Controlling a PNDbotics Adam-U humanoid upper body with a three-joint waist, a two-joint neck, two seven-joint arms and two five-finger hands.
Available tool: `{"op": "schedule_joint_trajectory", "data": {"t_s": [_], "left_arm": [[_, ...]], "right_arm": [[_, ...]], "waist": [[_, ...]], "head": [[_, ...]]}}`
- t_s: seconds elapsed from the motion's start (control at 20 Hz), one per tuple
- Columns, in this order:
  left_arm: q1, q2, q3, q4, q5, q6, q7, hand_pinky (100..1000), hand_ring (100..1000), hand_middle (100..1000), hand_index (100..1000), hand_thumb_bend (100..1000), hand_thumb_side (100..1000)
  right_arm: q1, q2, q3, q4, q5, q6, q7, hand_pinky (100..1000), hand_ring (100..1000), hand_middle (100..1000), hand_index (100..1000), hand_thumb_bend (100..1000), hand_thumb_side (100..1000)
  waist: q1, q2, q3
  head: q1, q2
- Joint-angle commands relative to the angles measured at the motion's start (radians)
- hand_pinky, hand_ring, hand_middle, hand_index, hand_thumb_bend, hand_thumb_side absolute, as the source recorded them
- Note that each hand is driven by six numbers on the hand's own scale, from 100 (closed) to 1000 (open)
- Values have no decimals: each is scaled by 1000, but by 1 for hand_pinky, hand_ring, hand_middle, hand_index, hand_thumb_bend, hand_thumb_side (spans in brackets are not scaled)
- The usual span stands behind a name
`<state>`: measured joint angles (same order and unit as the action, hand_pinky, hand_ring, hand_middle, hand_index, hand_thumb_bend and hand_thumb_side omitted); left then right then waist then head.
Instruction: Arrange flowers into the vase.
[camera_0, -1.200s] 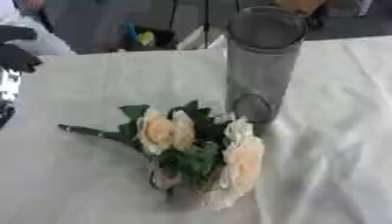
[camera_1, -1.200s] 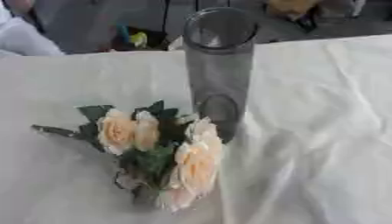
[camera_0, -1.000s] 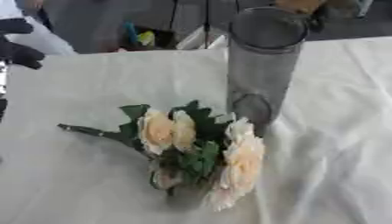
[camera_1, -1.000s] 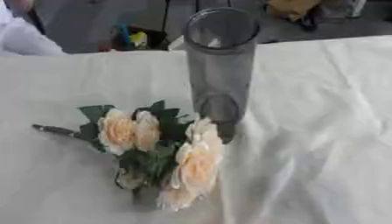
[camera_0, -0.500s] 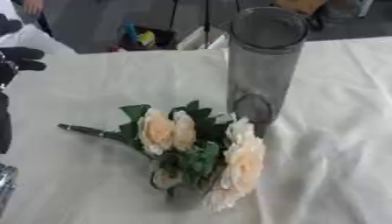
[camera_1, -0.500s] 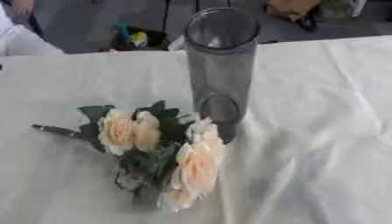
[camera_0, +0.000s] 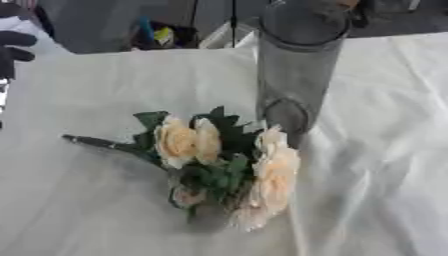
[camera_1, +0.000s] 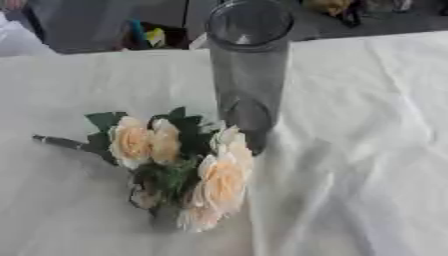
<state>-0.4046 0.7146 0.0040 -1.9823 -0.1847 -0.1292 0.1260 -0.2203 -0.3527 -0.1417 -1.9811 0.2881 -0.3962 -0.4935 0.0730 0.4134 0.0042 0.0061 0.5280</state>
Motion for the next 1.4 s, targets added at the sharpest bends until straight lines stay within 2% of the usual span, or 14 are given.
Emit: {"op": "schedule_joint_trajectory", "data": {"t_s": [0.05, 0.15, 0.4, 0.5, 0.85, 0.9, 1.1, 1.15, 1.25, 1.4], "left_arm": [[-1, 99, -1, -18, -51, 10, -50, 749, 798, 877, 1000, 100, 758], [-3, 144, -14, -18, -81, 18, -80, 762, 810, 881, 1000, 100, 761], [-20, 259, -39, 7, -157, 23, -156, 791, 843, 905, 1000, 207, 771], [-35, 277, -52, 37, -188, 12, -186, 794, 847, 908, 1000, 243, 755], [-118, 282, -119, 160, -293, -52, -292, 805, 857, 905, 1000, 404, 747], [-129, 279, -126, 178, -308, -63, -307, 807, 861, 909, 1000, 452, 735], [-175, 268, -154, 247, -369, -86, -367, 808, 866, 908, 1000, 511, 701], [-185, 261, -160, 260, -384, -91, -383, 807, 866, 907, 1000, 549, 672], [-207, 243, -176, 288, -415, -101, -414, 806, 865, 908, 1000, 530, 691], [-233, 217, -198, 329, -461, -117, -460, 805, 865, 909, 1000, 558, 647]], "right_arm": [[-5, -31, -5, -19, 0, -4, 0, 513, 644, 583, 815, 100, 926], [-3, -35, -4, -19, 0, -5, 1, 513, 644, 584, 815, 100, 927], [-3, -37, 4, -19, -3, -7, 8, 513, 644, 583, 815, 100, 930], [-3, -38, 5, -19, -4, -8, 10, 513, 644, 583, 815, 100, 931], [-4, -39, 13, -19, -8, -11, 19, 513, 644, 582, 815, 100, 934], [-3, -39, 14, -19, -8, -11, 20, 512, 644, 582, 815, 100, 934], [-3, -38, 16, -19, -11, -11, 24, 512, 643, 579, 813, 100, 932], [-3, -38, 17, -19, -11, -11, 24, 512, 643, 579, 813, 100, 928], [-4, -37, 18, -19, -12, -11, 25, 512, 643, 579, 813, 100, 931], [-4, -35, 19, -19, -13, -10, 27, 512, 644, 578, 813, 100, 931]], "waist": [[8, -37, -3], [10, -40, -6], [11, -42, -17], [11, -42, -22], [9, -41, -34], [9, -41, -35], [10, -41, -41], [10, -41, -42], [10, -41, -45], [11, -41, -48]], "head": [[-1, 5], [0, 2], [9, -7], [10, -12], [15, -22], [16, -22], [20, -25], [20, -25], [23, -27], [27, -30]]}}
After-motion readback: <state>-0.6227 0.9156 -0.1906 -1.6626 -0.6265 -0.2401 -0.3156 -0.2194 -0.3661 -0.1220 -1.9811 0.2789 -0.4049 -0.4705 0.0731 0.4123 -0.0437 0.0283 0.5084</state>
